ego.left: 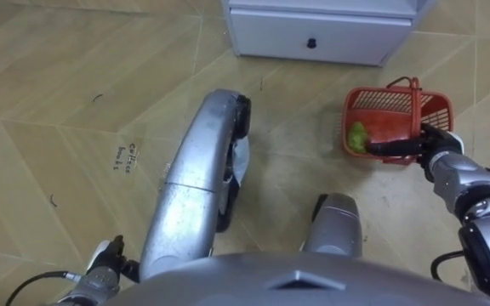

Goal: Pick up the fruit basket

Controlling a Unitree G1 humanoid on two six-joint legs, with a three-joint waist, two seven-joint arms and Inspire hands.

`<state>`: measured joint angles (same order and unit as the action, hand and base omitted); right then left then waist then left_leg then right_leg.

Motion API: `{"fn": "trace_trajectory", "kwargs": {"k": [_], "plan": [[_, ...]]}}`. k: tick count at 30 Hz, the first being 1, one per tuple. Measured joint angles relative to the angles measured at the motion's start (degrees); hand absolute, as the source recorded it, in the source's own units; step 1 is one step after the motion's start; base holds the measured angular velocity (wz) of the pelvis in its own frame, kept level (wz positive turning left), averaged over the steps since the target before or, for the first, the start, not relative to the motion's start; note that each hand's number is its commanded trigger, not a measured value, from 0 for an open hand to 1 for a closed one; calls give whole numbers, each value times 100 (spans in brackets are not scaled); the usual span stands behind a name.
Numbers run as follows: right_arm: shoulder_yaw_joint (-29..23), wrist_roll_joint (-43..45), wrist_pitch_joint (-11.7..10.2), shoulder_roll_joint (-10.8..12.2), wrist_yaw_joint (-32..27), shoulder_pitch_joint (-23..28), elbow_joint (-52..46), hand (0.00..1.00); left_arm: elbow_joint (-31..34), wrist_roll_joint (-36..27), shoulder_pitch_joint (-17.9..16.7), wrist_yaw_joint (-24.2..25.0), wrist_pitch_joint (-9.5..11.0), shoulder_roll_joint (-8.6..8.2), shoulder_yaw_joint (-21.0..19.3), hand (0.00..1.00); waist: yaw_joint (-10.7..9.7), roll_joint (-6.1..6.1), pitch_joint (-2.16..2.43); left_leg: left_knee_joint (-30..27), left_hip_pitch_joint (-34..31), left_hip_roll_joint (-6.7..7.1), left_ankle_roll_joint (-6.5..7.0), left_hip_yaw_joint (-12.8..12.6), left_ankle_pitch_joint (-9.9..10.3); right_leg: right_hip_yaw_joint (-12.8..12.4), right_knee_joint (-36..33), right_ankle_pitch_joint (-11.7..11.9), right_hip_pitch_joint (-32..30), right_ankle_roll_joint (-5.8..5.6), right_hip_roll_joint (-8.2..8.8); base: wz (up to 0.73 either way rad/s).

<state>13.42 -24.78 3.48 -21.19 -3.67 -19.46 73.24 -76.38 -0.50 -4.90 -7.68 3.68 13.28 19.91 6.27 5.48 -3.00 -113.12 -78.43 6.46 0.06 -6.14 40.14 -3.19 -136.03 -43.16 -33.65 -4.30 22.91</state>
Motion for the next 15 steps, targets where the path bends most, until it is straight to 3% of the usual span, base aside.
{"fn": "trace_trajectory", "kwargs": {"k": [8,15], "plan": [[53,9,-24,-10,-50,-186,5,100,-7,-5,146,11,-3,-6,344,0,36,-102,-20,-14,12,22,-20,-17,-10,-57,-49,0,-6,0,13,-1],[128,-3,-22,37,-64,-124,14,100,-7,-15,399,70,-71,-136,340,0,19,-75,-35,-15,13,11,-44,-18,-23,-123,-86,0,-59,0,-9,-3]]}}
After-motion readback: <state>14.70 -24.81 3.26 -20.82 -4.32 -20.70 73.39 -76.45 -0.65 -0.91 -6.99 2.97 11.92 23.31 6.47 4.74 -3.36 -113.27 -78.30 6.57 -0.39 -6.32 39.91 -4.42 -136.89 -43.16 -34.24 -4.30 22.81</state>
